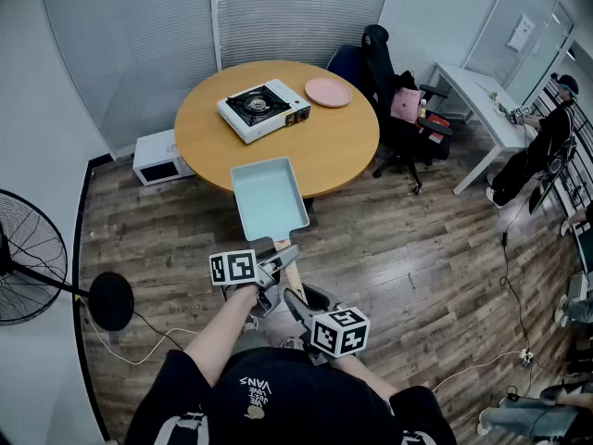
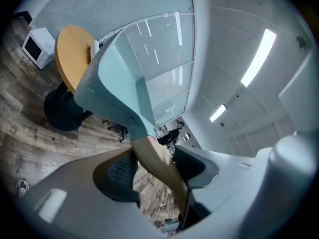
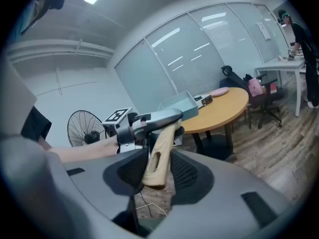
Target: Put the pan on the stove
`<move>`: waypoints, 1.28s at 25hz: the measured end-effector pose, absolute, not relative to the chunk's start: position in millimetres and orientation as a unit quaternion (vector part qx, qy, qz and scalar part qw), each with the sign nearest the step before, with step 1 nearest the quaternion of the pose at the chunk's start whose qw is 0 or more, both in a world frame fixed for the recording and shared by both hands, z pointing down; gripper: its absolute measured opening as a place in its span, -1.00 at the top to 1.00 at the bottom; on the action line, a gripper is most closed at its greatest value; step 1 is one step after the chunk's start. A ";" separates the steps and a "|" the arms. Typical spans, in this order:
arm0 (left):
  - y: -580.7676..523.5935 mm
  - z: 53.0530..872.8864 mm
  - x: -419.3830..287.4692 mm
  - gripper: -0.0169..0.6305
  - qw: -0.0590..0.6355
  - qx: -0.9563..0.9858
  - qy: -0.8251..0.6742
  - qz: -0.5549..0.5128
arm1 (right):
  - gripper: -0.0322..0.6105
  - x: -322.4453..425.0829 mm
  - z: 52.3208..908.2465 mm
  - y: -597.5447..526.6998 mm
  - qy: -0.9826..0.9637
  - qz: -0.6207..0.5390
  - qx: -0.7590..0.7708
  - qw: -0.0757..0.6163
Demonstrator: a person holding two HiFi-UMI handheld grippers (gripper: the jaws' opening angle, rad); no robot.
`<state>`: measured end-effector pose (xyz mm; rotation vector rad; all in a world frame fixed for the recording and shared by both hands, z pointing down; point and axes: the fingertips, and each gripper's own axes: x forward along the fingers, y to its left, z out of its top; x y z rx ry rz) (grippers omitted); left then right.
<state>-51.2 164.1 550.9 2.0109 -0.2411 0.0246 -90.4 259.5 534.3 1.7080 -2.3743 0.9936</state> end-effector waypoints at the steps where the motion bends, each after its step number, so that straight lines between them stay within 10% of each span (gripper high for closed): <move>1: 165.4 550.8 -49.7 0.22 0.530 0.842 -0.102 0.008 | 0.45 -88.5 534.2 261.0 -0.769 0.321 0.552 0.026; 32: 20.9 565.9 -5.0 0.21 0.545 0.834 -0.083 0.014 | 0.39 -50.9 544.4 113.5 -0.764 0.319 0.560 0.033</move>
